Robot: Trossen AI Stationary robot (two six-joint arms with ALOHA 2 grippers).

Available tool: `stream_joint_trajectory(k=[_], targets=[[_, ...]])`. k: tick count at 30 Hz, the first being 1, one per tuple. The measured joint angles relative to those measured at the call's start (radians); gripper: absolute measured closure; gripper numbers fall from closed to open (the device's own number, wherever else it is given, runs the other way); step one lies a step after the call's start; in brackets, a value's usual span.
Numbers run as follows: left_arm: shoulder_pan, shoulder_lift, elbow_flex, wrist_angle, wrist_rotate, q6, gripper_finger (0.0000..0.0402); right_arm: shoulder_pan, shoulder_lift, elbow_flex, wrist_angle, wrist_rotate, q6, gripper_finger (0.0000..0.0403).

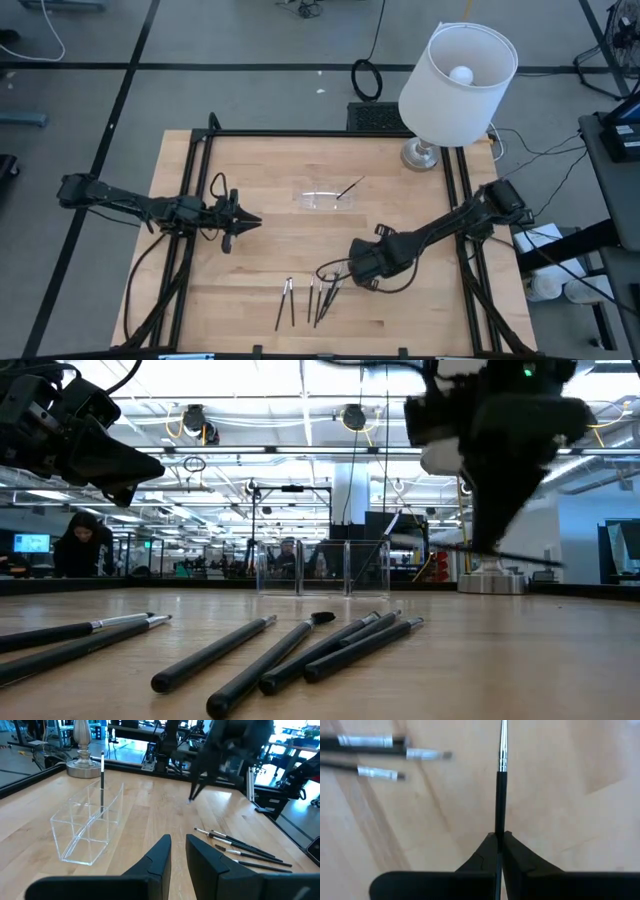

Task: Put items in baskets/containers
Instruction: Put the black liner brush into the transparent organizer

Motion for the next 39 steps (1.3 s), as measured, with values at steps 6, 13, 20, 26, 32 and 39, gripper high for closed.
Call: stream_joint_trajectory(k=[6, 13, 20, 26, 32, 39], targets=[[0.000, 0.000, 0.000, 0.003, 0.000, 0.000, 0.0337, 0.000, -0.125, 0.000, 0.139, 0.271, -0.093, 0.0402], [0.000, 0.000, 0.000, 0.006, -0.001, 0.001, 0.0337, -0.034, -0.223, 0.001, 0.486, 0.494, -0.385, 0.0402], [0.000, 0.000, 0.000, 0.006, -0.002, 0.003, 0.0337, -0.125, -0.224, -0.006, 0.772, 0.487, -0.661, 0.0402], [0.000, 0.000, 0.000, 0.006, -0.002, 0.003, 0.0337, -0.246, -0.221, -0.216, 1.295, 0.390, -0.845, 0.0402], [0.000, 0.000, 0.000, 0.006, -0.003, 0.005, 0.0337, -0.348, -0.207, -0.415, 1.707, 0.303, -0.866, 0.0402], [0.000, 0.000, 0.000, 0.007, -0.020, 0.053, 0.0337, -0.427, -0.071, -0.485, 1.912, 0.277, -0.840, 0.0402]])
